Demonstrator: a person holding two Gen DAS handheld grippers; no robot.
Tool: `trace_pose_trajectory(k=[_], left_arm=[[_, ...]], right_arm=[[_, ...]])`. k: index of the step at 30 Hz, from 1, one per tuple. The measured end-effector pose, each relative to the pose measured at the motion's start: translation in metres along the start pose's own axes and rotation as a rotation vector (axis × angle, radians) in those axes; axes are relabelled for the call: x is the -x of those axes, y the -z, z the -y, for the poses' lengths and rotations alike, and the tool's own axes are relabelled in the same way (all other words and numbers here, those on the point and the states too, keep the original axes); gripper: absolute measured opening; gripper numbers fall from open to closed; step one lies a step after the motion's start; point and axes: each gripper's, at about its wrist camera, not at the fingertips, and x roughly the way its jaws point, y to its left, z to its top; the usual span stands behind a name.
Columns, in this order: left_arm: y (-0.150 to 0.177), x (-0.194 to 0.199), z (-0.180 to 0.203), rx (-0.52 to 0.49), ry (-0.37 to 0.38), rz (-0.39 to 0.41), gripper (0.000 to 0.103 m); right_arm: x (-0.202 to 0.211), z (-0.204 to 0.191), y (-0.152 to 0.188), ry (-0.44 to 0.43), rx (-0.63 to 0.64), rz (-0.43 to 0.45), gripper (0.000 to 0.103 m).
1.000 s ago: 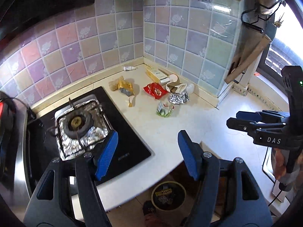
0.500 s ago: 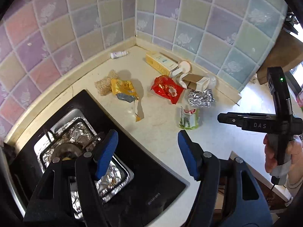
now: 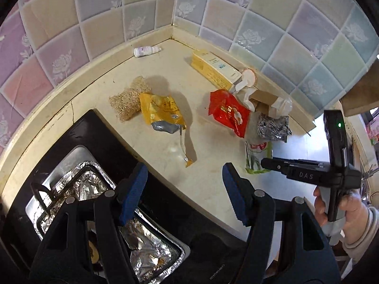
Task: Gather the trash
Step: 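Raise both tools from the bin back over the counter trash, then grasp the yellow snack bag with the left tool while the right tool grasps the green-and-white packet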
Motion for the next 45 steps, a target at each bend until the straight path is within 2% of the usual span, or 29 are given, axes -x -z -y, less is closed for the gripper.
trace_pose_trajectory(k=[4,7,16,25,27,32,35,38,45], left_arm=[[-0.013,-0.012,-0.013,0.032,0.019,-0.007,0.063],[-0.024,-0.023,-0.021,0.061,0.033,-0.009,0.063],[-0.06,-0.068,-0.044,0.145,0.04,-0.032,0.063],[-0.073,-0.117,-0.063,0.222,0.037,-0.082,0.063],[-0.074,-0.123,-0.065,0.23,0.045,-0.089,0.058],[-0.075,-0.129,-0.063,0.224,0.066,-0.102,0.021],[-0.074,-0.124,-0.06,0.213,0.073,-0.079,0.007],[-0.072,-0.116,-0.053,0.191,0.082,-0.065,0.003],[-0.062,-0.081,-0.03,0.171,0.091,-0.035,0.002]], right_arm=[[-0.013,-0.007,-0.003,-0.011,-0.008,-0.008,0.01],[-0.015,-0.013,-0.006,-0.01,0.014,0.008,0.006],[0.016,-0.051,-0.021,-0.058,0.1,0.102,0.005],[0.021,-0.051,-0.034,-0.088,0.089,0.11,0.005],[0.02,-0.044,-0.036,-0.09,0.078,0.104,0.005],[0.013,-0.038,-0.038,-0.096,0.068,0.093,0.005],[0.013,-0.038,-0.038,-0.099,0.069,0.094,0.005],[0.015,-0.04,-0.038,-0.105,0.073,0.098,0.005],[0.027,-0.045,-0.033,-0.118,0.089,0.116,0.005]])
